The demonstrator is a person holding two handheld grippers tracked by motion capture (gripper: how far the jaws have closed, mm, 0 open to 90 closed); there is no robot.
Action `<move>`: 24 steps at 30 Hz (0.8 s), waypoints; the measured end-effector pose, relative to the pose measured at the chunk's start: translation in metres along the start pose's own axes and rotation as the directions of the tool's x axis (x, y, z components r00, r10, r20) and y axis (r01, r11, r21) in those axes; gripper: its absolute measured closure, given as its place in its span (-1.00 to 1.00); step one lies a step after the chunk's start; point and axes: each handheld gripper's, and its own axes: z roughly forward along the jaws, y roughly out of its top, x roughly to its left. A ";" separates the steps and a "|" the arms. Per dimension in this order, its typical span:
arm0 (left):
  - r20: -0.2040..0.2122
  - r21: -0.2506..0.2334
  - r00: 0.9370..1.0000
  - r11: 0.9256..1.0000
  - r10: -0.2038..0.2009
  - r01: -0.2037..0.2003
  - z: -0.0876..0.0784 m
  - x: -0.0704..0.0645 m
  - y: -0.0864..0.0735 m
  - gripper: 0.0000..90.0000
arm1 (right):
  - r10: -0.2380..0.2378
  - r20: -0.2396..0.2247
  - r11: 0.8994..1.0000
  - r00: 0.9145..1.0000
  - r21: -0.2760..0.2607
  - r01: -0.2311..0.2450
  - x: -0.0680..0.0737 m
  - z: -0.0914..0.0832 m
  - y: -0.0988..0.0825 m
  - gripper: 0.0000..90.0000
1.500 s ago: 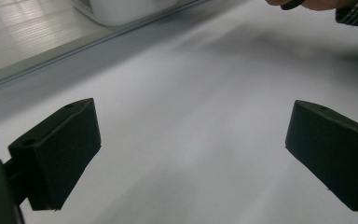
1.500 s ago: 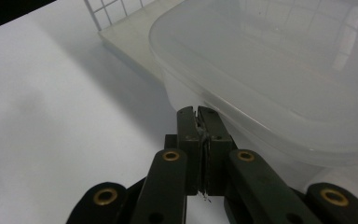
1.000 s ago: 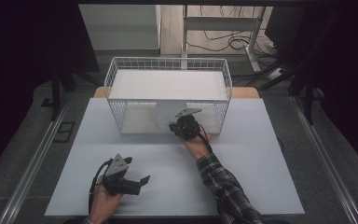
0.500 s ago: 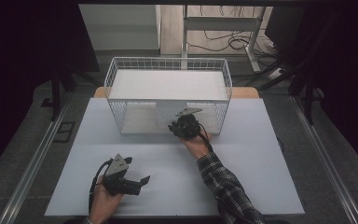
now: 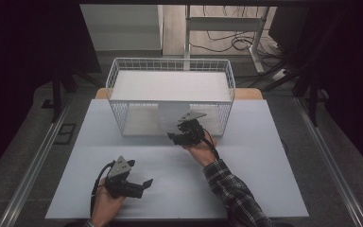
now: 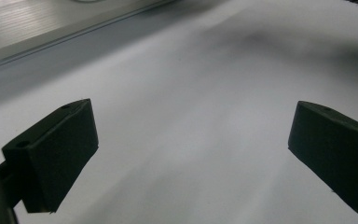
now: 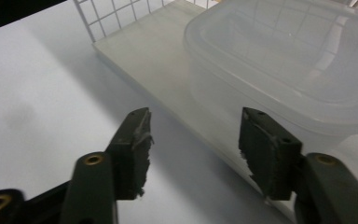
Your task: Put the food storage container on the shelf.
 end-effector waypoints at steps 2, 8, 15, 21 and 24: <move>0.003 0.003 1.000 1.000 -0.003 0.003 0.000 0.001 0.000 -0.97 | -0.001 -0.008 1.000 1.000 -0.005 0.001 0.001 -0.003 -0.001 -0.18; 0.012 0.004 1.000 1.000 -0.020 0.020 0.001 0.002 -0.001 -0.97 | 0.011 -0.030 1.000 0.999 -0.012 -0.011 0.006 -0.014 -0.005 -0.36; 0.026 0.009 0.999 0.999 -0.038 0.038 0.001 0.003 -0.001 -0.97 | 0.012 -0.057 1.000 0.998 -0.004 -0.012 0.010 -0.025 -0.016 -0.57; 0.022 0.008 0.999 0.999 -0.043 0.043 0.000 0.005 -0.001 -0.97 | -0.013 -0.076 1.000 0.997 0.003 0.013 0.015 -0.041 -0.024 -0.65; 0.019 0.006 0.999 0.999 -0.044 0.044 -0.001 0.005 -0.001 -0.97 | -0.020 -0.068 1.000 0.998 0.005 0.020 0.017 -0.049 -0.029 -0.67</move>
